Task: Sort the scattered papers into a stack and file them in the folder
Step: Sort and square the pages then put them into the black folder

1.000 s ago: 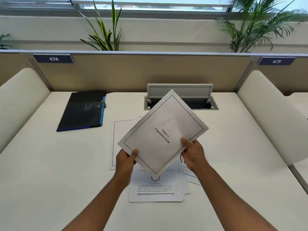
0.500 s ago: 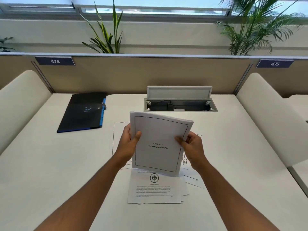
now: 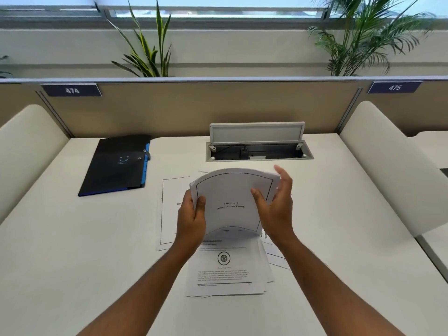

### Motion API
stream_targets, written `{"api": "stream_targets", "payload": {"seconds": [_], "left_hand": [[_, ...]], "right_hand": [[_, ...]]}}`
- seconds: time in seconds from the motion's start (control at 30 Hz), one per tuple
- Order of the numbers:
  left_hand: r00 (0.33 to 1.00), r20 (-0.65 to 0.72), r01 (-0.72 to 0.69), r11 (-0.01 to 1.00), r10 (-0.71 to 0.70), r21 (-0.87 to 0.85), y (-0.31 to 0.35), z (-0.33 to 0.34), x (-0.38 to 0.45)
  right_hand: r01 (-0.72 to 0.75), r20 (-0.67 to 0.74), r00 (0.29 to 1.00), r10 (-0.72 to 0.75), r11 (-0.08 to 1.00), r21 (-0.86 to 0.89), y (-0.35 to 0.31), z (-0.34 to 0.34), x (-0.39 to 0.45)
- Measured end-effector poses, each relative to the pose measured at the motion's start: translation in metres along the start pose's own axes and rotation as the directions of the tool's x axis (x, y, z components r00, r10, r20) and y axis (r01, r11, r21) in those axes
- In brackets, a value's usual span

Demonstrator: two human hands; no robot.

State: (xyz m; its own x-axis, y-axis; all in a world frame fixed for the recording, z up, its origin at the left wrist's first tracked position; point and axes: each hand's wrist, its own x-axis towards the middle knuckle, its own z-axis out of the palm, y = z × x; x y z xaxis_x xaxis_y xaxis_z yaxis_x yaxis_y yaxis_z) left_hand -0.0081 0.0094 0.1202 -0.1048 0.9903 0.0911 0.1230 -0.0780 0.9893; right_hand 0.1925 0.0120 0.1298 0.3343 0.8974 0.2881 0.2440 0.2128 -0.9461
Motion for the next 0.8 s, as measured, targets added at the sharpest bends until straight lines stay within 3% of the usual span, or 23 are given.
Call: {"api": "stream_targets", "payload": {"seconds": [0.07,0.13,0.2,0.4,0.47,0.53,0.57,0.67,0.73,0.8], "left_hand": [[1.0,0.011,-0.003,1.0,0.003,0.002,-0.001,0.0,0.0],[1.0,0.018,-0.003,1.0,0.003,0.01,-0.004,0.0,-0.001],[1.0,0.025,-0.007,1.0,0.007,0.025,-0.007,0.0,-0.001],[0.999,0.038,0.0,0.999,-0.002,0.045,-0.016,-0.001,-0.002],[0.998,0.063,0.021,0.997,-0.025,0.069,-0.022,-0.003,-0.001],[0.996,0.078,0.043,0.993,-0.051,0.11,-0.031,-0.005,0.001],[0.995,0.081,0.055,0.99,-0.065,0.13,-0.035,-0.005,0.001],[0.988,0.103,0.097,0.98,-0.117,0.176,-0.045,-0.004,0.0],[0.986,0.095,0.114,0.974,-0.135,0.198,-0.045,0.0,0.002],[0.989,0.066,0.121,0.975,-0.135,0.186,-0.042,0.002,0.005]], "right_hand": [[0.203,-0.039,0.976,-0.215,0.958,-0.2,-0.002,-0.003,0.003],[0.364,0.002,0.917,-0.4,0.833,-0.416,-0.005,-0.006,0.008],[0.402,0.049,0.897,-0.44,0.763,-0.506,-0.01,-0.006,0.009],[0.43,0.036,0.883,-0.468,0.777,-0.46,-0.01,-0.006,0.014],[0.332,-0.013,0.935,-0.354,0.888,-0.317,-0.003,-0.005,0.011],[0.065,-0.051,0.996,-0.068,0.996,-0.058,0.01,-0.007,0.005],[-0.084,0.002,0.996,0.084,0.996,0.025,0.019,-0.008,0.002],[-0.328,0.196,0.92,0.339,0.941,-0.087,0.047,-0.005,-0.007],[-0.366,0.151,0.91,0.387,0.919,-0.15,0.056,0.0,-0.01],[-0.401,0.079,0.91,0.408,0.912,-0.088,0.058,0.004,-0.01]]}}
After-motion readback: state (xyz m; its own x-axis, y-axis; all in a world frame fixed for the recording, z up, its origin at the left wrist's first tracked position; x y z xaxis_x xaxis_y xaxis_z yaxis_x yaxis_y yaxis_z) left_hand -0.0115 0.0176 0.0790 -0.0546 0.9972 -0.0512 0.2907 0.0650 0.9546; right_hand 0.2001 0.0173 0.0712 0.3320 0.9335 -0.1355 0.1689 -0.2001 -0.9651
